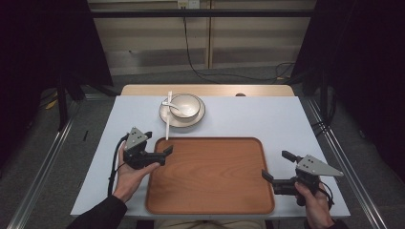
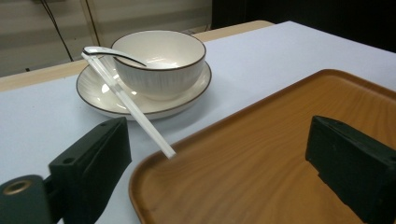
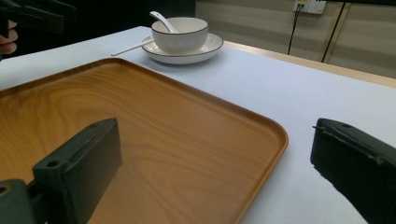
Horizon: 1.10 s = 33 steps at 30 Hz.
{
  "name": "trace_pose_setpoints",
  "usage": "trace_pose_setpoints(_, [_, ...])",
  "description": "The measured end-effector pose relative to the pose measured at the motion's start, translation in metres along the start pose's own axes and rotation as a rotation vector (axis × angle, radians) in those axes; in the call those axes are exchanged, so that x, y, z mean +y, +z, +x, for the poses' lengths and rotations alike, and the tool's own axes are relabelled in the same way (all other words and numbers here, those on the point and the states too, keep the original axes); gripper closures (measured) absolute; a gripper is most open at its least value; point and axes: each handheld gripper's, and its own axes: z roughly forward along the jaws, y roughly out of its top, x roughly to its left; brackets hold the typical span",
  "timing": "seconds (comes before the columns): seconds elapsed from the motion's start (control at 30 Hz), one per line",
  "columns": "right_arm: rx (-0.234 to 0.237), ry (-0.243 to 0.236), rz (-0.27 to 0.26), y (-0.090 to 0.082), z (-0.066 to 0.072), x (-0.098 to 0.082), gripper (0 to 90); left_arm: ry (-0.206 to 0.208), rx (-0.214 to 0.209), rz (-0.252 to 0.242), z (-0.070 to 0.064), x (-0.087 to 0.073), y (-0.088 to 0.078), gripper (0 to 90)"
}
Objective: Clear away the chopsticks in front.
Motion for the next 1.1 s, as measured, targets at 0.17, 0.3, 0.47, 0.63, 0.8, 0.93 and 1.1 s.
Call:
trace_pose_setpoints(0.17, [0.004,0.005,0.003,0.0,0.0,0.0,1.5,0.019,0.011,-0.001,0.007,0.004,0.008,11.1])
trace_pose_setpoints(0.3, [0.004,0.008,0.0,0.0,0.0,0.0,1.5,-0.006,0.002,0.01,0.018,0.009,0.02,12.1])
trace_pose_setpoints(0.47, [0.006,0.007,0.0,0.0,0.0,0.0,1.5,-0.02,0.014,0.025,0.026,0.014,0.03,15.3])
trace_pose_setpoints(0.63, [0.012,0.004,-0.001,0.0,0.0,0.0,1.5,-0.049,0.032,0.049,0.038,0.019,0.038,21.1])
trace_pose_setpoints(0.8, [0.015,0.005,-0.002,0.001,0.0,0.0,1.5,-0.072,0.073,0.068,0.055,0.022,0.043,26.4])
trace_pose_setpoints(0.93, [0.015,0.009,0.0,0.001,0.001,0.0,1.5,-0.042,0.083,0.07,0.061,0.028,0.051,29.4])
trace_pose_setpoints(1.1, [0.012,0.007,0.001,0.001,0.0,0.0,1.6,-0.027,0.093,0.083,0.067,0.033,0.067,35.1])
